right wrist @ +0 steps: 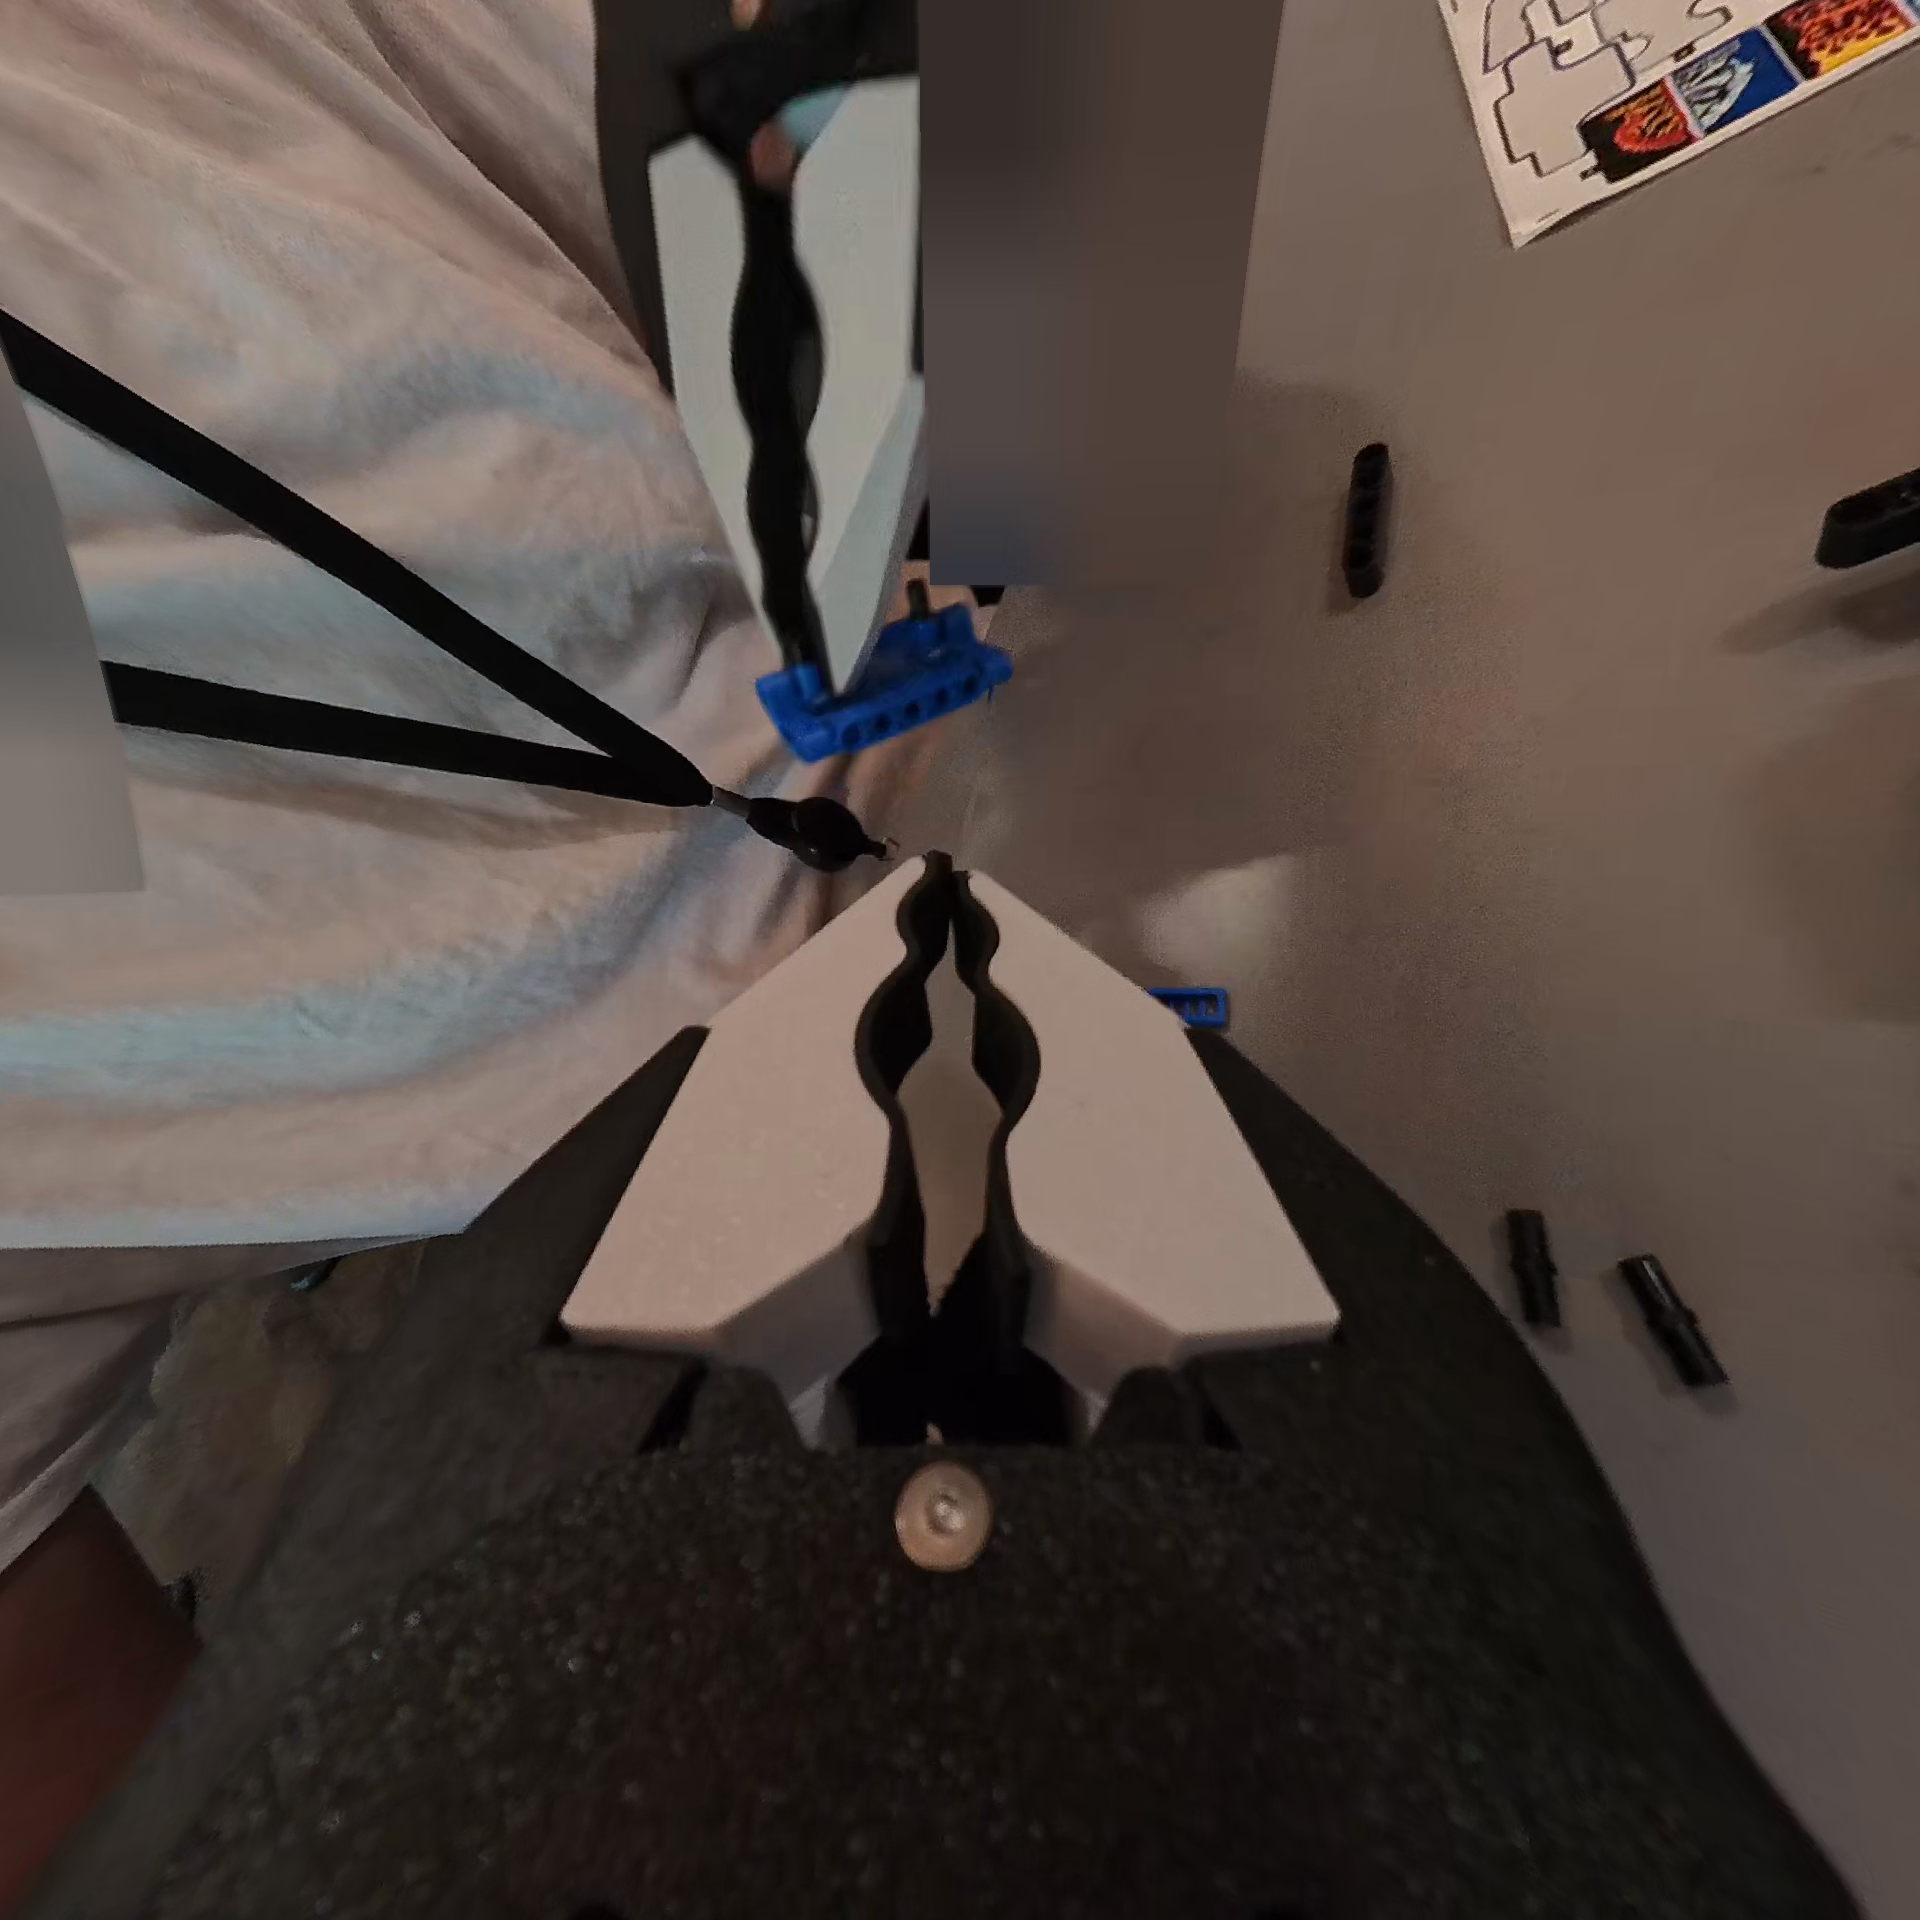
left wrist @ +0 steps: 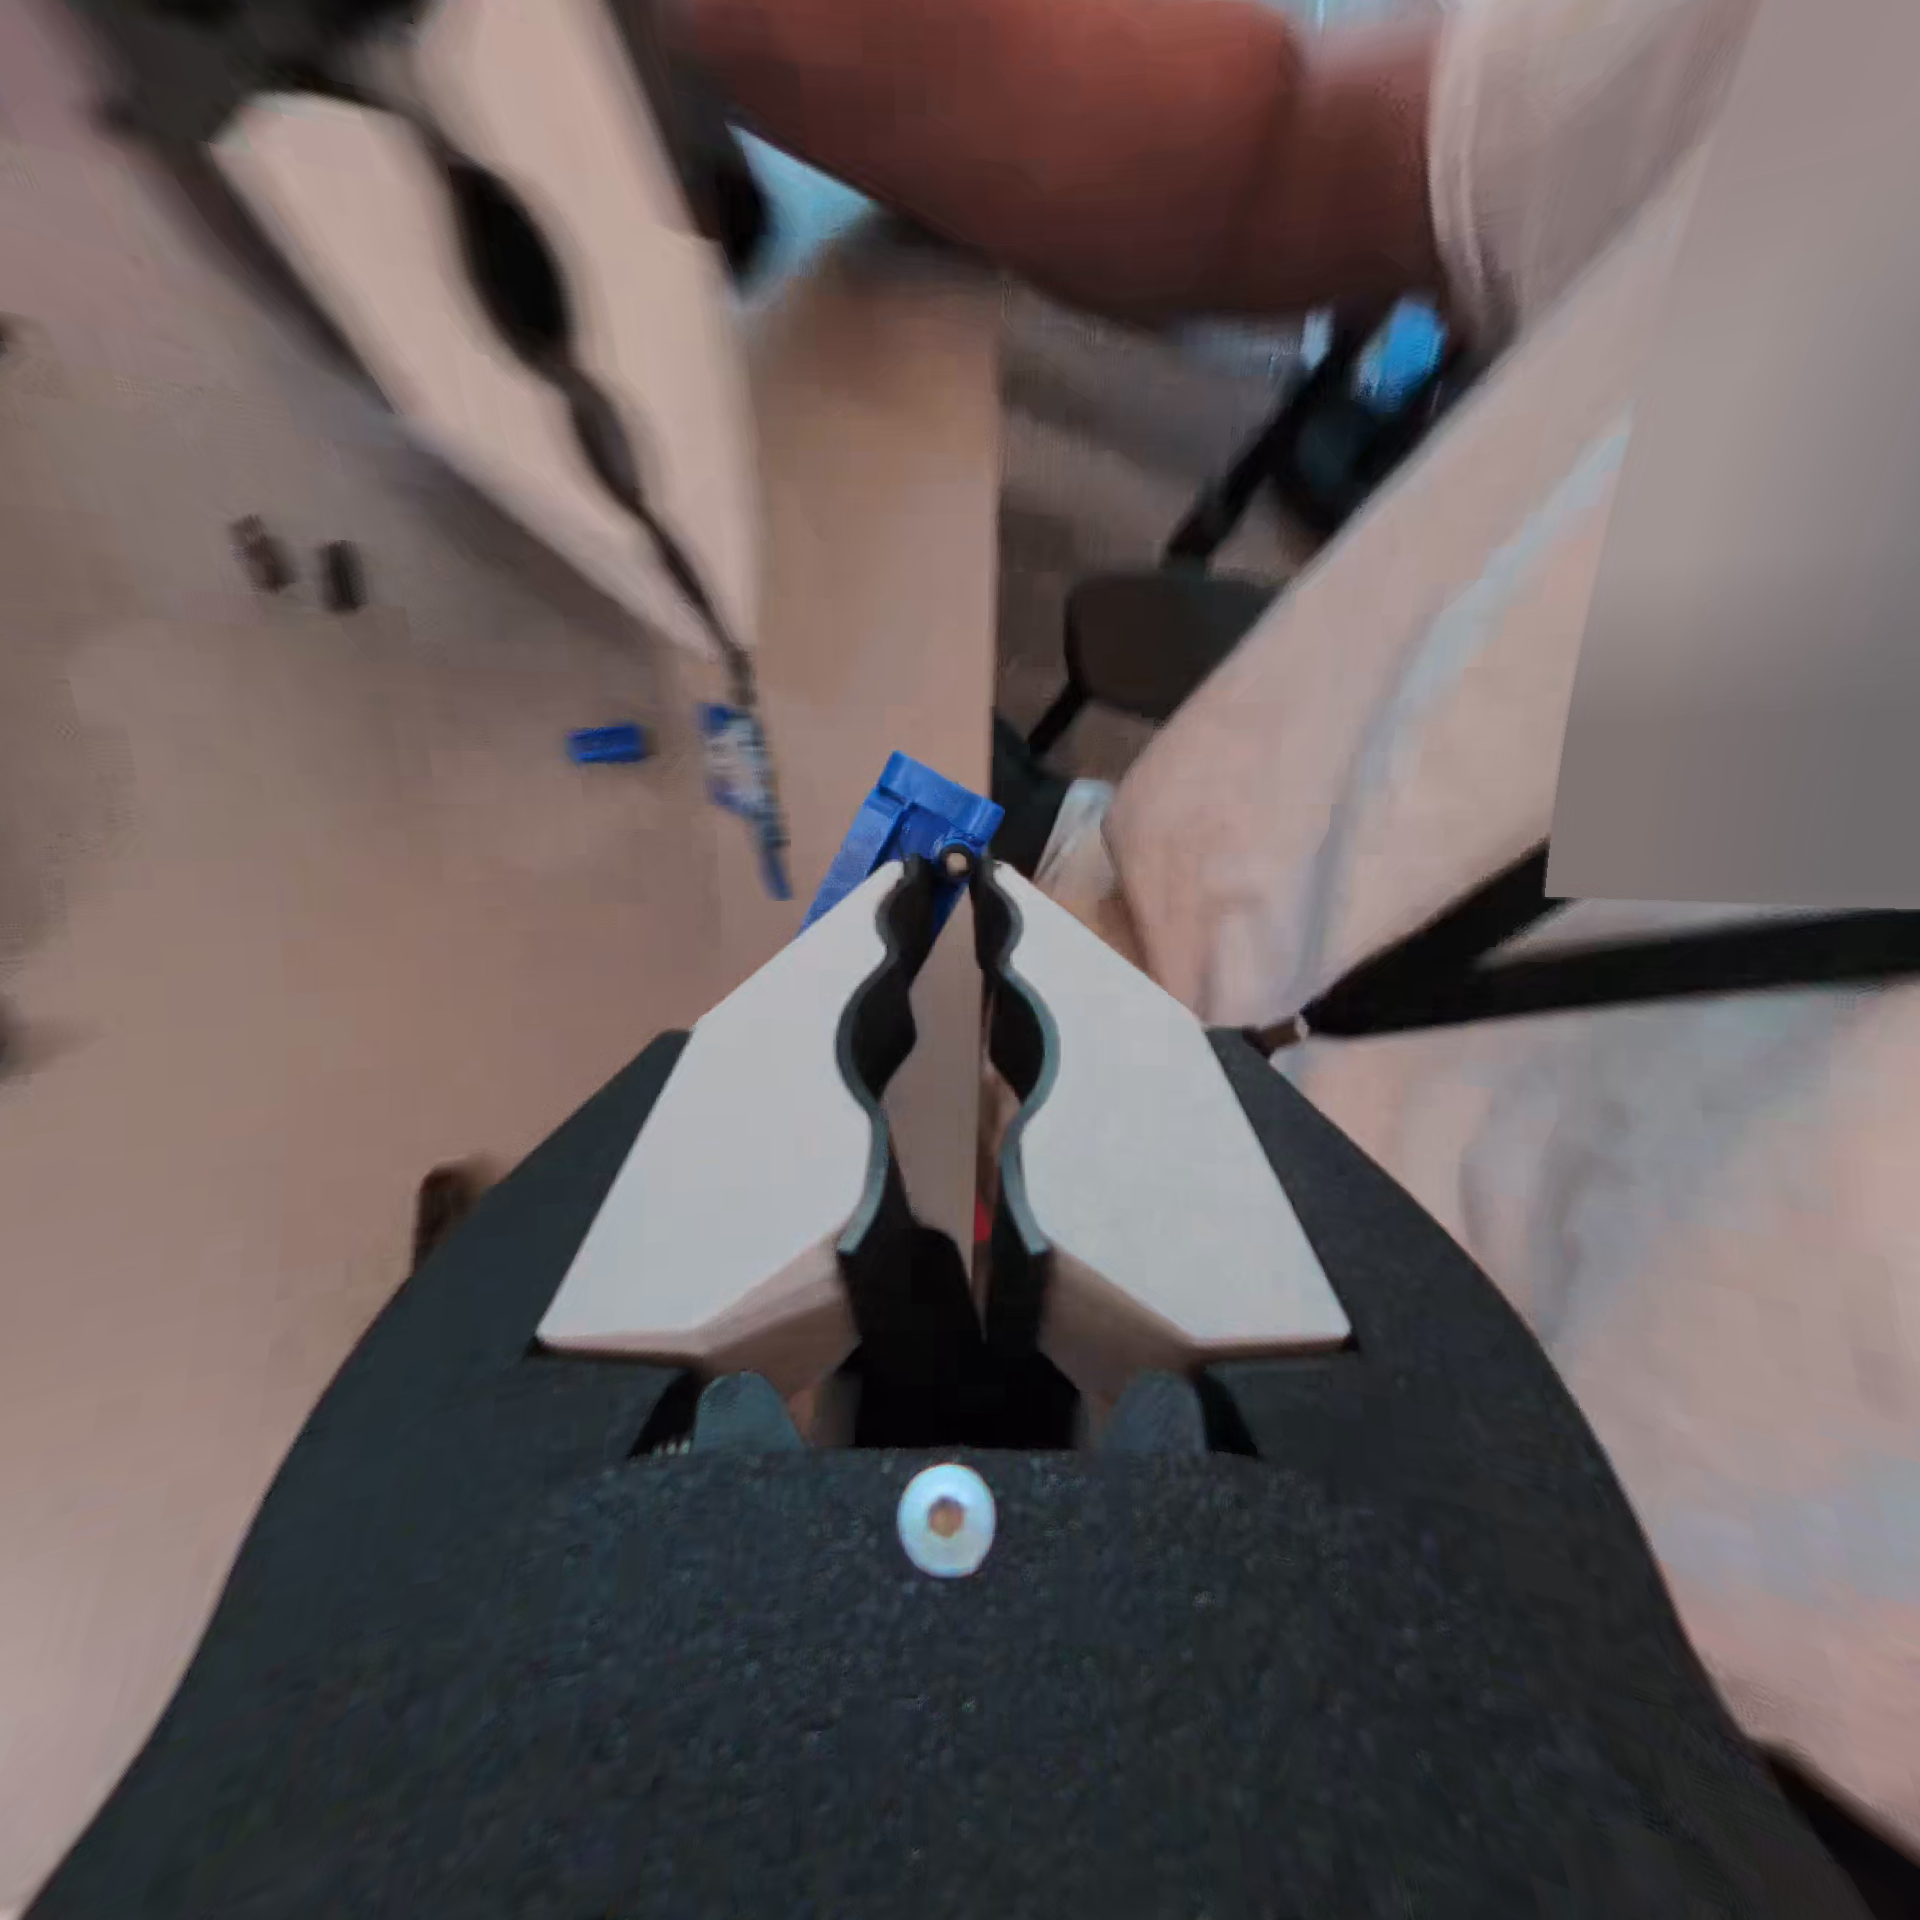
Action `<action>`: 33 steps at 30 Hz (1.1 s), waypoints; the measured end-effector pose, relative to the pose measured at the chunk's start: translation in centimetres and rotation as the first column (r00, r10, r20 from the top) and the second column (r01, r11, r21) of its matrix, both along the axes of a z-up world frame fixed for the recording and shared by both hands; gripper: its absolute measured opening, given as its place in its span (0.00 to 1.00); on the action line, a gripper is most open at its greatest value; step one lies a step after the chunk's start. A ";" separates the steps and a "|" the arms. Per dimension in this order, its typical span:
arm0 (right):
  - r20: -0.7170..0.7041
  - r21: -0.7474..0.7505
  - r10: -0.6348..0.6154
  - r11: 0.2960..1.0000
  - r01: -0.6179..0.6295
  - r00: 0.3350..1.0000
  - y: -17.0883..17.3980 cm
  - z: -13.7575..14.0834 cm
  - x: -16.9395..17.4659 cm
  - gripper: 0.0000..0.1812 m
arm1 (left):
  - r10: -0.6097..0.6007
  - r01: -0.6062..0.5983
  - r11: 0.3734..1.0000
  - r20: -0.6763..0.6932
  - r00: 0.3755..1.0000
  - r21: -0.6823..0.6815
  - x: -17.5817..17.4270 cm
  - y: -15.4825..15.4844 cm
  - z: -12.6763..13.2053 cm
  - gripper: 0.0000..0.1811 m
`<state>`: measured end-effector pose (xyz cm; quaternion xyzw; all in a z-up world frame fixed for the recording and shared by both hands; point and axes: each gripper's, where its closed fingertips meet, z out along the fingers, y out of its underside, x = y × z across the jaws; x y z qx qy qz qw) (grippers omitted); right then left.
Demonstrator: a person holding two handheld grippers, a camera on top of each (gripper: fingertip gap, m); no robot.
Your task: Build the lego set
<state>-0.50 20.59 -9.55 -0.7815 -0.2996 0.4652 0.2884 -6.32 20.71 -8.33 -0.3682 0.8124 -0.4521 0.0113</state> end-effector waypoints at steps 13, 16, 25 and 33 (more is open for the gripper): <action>0.029 -0.019 0.061 0.998 -0.060 0.998 -1.1 -0.6 -0.8 0.00 | -0.057 -0.282 0.926 -0.834 0.548 -0.249 2.9 6.3 -3.3 0.03; 0.017 -0.016 0.058 0.998 -0.058 0.998 -1.1 -0.3 -0.7 0.00 | -0.058 -0.268 0.934 -0.838 0.542 -0.238 3.2 6.5 -4.2 0.05; 0.025 -0.025 0.061 0.998 -0.061 0.998 -1.1 -0.6 -0.8 0.00 | -0.114 -0.072 0.948 -0.543 0.832 -0.309 3.9 7.9 -2.3 0.18; 0.007 0.004 0.028 1.000 -0.028 1.000 -0.3 -0.4 -0.7 0.00 | -0.179 0.156 0.953 0.067 0.982 0.260 1.3 8.3 -5.4 0.21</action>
